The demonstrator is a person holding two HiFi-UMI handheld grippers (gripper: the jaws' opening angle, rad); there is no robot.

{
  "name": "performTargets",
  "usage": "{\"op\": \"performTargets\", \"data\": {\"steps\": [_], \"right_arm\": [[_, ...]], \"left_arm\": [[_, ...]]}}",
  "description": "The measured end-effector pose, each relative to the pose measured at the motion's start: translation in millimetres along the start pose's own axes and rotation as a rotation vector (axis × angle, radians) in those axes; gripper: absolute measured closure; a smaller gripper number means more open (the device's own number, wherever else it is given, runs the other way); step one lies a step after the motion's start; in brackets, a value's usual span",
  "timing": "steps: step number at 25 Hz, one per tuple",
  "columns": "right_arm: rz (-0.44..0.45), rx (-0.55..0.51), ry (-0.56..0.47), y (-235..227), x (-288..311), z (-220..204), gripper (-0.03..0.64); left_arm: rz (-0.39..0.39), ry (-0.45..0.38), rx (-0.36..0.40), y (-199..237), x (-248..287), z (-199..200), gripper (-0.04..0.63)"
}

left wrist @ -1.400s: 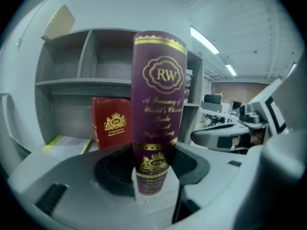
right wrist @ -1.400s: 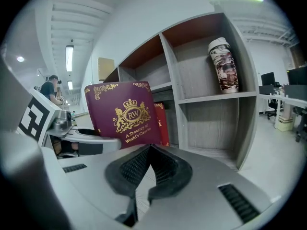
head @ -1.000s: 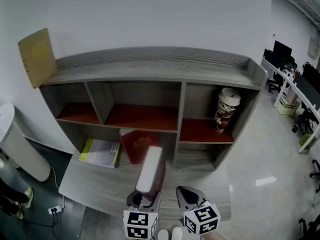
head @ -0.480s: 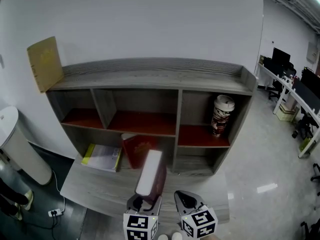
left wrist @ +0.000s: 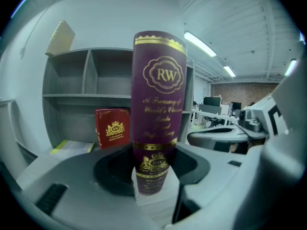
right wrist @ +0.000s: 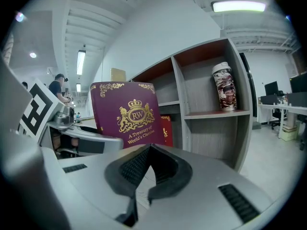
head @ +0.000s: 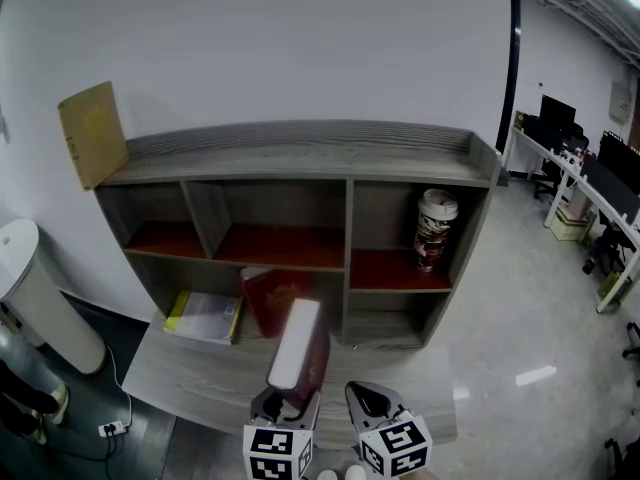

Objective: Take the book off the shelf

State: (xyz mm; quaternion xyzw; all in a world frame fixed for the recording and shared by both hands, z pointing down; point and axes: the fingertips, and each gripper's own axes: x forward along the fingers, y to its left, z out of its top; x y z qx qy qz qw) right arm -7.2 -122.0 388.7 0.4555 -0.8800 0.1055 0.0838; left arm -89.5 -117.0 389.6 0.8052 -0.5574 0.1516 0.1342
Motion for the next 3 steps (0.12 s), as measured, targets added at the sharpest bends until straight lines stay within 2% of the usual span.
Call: {"op": "performTargets", "data": {"steps": [3], "right_arm": [[0.006, -0.001, 0.002, 2.4, -3.4, -1.5, 0.609]], "left_arm": [[0.007, 0.005, -0.002, -0.9, -2.8, -1.4, 0.382]]}}
